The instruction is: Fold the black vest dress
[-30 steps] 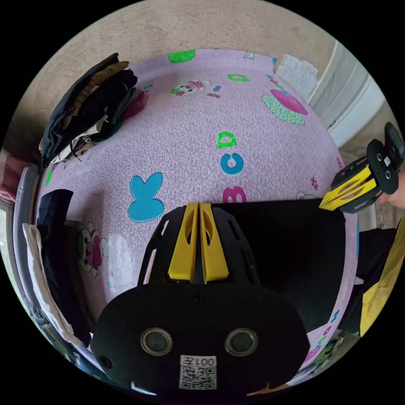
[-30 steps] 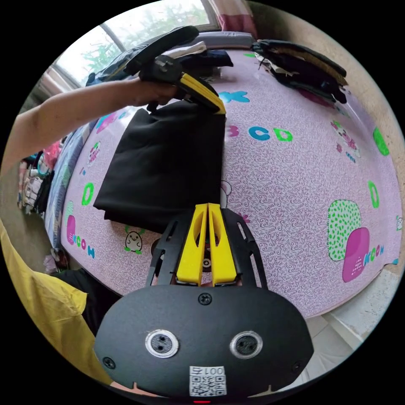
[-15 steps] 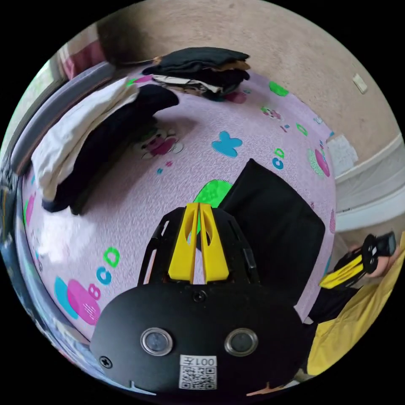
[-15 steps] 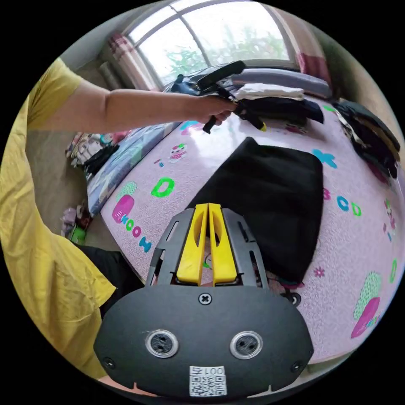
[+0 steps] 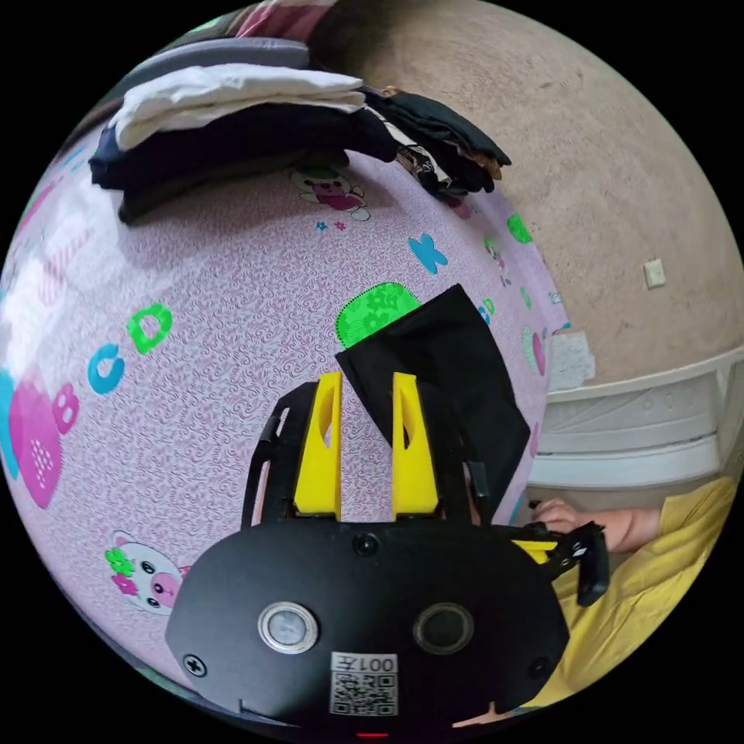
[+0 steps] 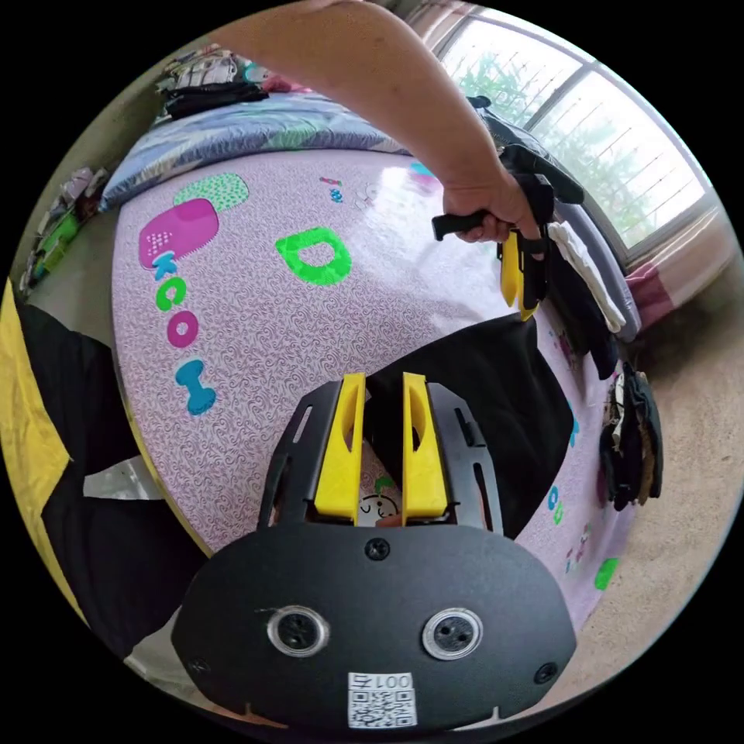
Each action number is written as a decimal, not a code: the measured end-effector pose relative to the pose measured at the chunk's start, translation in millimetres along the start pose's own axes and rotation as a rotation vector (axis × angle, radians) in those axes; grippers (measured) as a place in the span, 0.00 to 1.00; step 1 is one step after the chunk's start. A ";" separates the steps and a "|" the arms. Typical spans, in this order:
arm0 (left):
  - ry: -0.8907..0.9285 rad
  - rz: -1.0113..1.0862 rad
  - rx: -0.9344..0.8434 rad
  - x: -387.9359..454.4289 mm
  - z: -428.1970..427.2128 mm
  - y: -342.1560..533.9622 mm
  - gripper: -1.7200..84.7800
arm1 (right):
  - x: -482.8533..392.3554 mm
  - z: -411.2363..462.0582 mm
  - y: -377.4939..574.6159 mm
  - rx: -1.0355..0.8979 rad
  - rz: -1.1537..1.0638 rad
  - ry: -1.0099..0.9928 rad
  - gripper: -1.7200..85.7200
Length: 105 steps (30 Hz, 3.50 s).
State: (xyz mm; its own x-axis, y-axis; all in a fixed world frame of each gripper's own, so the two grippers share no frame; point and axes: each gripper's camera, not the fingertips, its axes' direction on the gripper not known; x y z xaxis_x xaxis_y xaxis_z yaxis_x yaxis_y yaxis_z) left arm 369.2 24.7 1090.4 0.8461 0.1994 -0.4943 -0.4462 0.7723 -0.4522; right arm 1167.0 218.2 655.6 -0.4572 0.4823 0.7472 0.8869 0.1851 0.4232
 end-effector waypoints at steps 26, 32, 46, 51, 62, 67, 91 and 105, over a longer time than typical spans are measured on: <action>0.117 -0.126 0.151 -16.2 -36.6 6.7 0.04 | 127.2 4.0 91.6 0.080 0.299 -0.268 0.04; 0.054 0.202 -0.056 9.0 -31.1 -47.7 0.07 | 197.4 54.0 220.5 0.328 1.150 -0.968 0.08; 0.112 0.676 -0.573 55.8 20.8 -113.7 0.10 | 177.8 119.1 288.3 0.662 1.917 -0.985 0.15; 0.240 0.613 -0.624 45.7 23.0 -131.1 0.10 | 190.0 139.5 288.8 0.755 1.980 -0.926 0.16; 0.459 0.471 -0.673 33.3 25.4 -154.1 0.10 | 210.2 176.3 282.2 0.873 1.983 -0.915 0.15; 0.482 0.450 -0.676 35.9 25.5 -153.7 0.09 | 214.0 194.1 279.6 0.874 1.983 -0.911 0.10; 0.756 -0.123 0.117 98.6 -205.3 64.5 0.02 | 261.6 150.5 281.0 1.031 1.302 -1.299 0.02; 0.541 -0.395 0.760 234.7 -383.5 360.2 0.02 | 202.2 154.5 93.1 0.745 0.686 -1.744 0.02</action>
State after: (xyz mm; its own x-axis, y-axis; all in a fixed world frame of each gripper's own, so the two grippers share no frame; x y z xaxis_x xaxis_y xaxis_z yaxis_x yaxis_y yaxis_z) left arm 295.3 118.3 526.8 0.5630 -0.3077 -0.7670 0.3003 0.9408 -0.1570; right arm 1167.2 465.3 766.9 0.0379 0.6805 -0.7318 0.9104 -0.3254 -0.2554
